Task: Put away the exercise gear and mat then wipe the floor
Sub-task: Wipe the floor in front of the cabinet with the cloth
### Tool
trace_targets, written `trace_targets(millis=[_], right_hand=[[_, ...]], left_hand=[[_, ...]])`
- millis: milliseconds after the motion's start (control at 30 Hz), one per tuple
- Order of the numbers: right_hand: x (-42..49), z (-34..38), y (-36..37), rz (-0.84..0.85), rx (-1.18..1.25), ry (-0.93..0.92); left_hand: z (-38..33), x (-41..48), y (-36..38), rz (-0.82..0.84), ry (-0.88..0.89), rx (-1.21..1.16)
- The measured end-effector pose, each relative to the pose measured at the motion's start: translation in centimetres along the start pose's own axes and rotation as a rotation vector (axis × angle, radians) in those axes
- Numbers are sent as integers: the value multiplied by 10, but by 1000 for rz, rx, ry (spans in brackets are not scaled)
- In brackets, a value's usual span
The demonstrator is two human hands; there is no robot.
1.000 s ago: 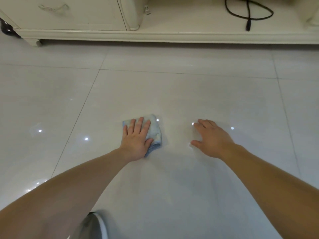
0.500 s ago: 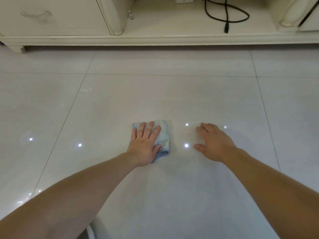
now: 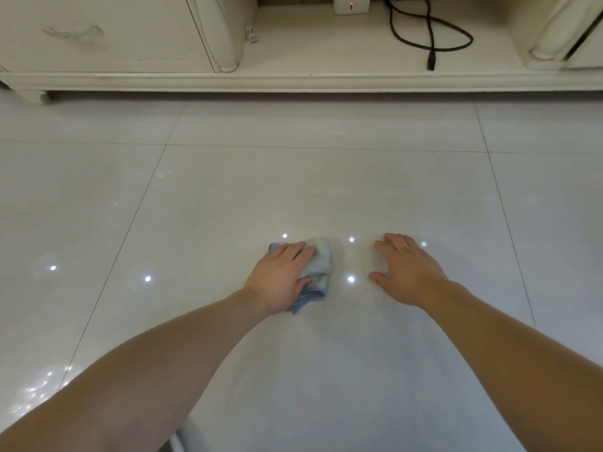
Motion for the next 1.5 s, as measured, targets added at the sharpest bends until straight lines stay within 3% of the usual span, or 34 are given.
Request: trace_targets(millis=[533,767,1167,1500], right_hand=[[9,20,-28,98,79,70],[5,29,-62,79,115,112],[-31,87,-117,171,93,154],[-84,145,-240,158,67,159]], left_hand=[[19,32,-41,274,26,-36],[27,26,-79,273,33,-37],[43,-3,-177,227,-26,-76],[49,-39,-314,310,-68,-92]])
Point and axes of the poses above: each hand's wrist, its own x-axis towards the middle knuckle, its own y-axis out of the palm, z = x × y, the point moved 5 cm from there along x, towards the middle knuckle, and after that the axes turned 7 degrees about x, right-handed, at the moved point
